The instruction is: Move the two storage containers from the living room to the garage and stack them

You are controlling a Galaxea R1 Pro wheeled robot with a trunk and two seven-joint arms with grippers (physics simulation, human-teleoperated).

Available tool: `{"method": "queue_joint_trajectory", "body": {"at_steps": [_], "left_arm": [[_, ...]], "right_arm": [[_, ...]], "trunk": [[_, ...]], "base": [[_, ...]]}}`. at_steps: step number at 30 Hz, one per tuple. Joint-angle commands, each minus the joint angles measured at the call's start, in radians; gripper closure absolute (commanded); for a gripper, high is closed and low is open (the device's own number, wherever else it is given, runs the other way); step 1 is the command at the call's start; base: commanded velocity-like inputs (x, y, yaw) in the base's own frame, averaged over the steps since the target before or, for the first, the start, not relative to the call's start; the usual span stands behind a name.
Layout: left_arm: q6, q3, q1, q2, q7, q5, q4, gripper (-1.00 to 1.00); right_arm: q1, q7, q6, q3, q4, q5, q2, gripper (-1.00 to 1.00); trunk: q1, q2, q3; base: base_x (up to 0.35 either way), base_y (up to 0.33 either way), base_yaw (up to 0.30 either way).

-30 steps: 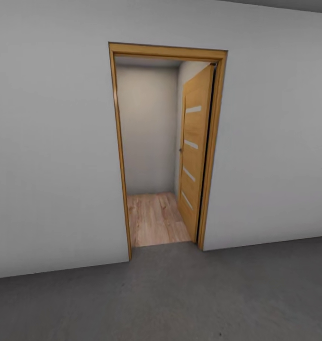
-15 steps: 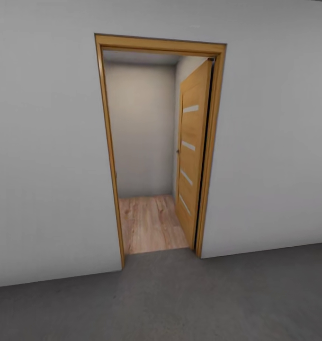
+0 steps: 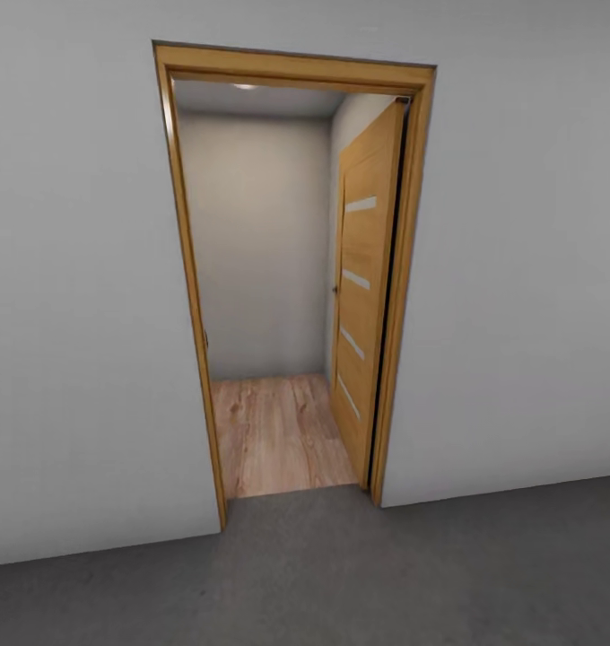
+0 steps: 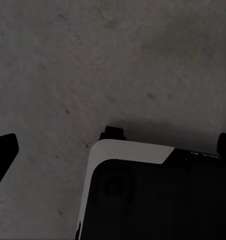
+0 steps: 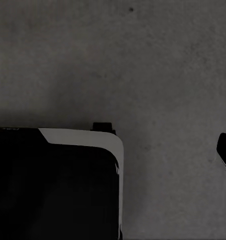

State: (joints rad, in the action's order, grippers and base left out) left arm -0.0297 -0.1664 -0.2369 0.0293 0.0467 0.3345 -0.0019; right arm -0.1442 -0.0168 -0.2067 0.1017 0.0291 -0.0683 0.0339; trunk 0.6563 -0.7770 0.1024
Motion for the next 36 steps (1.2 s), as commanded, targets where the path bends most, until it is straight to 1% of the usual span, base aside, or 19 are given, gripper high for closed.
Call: {"method": "queue_joint_trajectory", "body": {"at_steps": [1,9,22,36], "left_arm": [[-0.003,-0.009,-0.001,0.000,0.002,0.008,0.000,-1.00],[-0.003,-0.009,0.000,0.000,0.002,0.008,0.000,-1.00],[-0.003,-0.009,-0.001,0.000,0.002,0.008,0.000,-1.00],[-0.003,-0.009,-0.001,0.000,0.002,0.008,0.000,-1.00]], "right_arm": [[-0.002,-0.002,-0.005,0.009,0.003,-0.008,-0.001,-1.00],[-0.002,-0.002,-0.005,0.009,0.003,-0.007,-0.003,-1.00],[-0.002,-0.003,-0.005,0.009,0.003,-0.007,-0.002,-1.00],[-0.002,-0.002,-0.006,0.009,0.003,-0.002,0.001,-1.00]], "trunk": [[0.001,-0.001,0.002],[0.001,-0.001,0.002],[0.001,-0.001,0.002],[0.001,-0.001,0.002]], "base": [[0.315,-0.072,0.000],[0.315,-0.072,0.038],[0.315,-0.029,0.238],[0.315,0.000,0.023]]}}
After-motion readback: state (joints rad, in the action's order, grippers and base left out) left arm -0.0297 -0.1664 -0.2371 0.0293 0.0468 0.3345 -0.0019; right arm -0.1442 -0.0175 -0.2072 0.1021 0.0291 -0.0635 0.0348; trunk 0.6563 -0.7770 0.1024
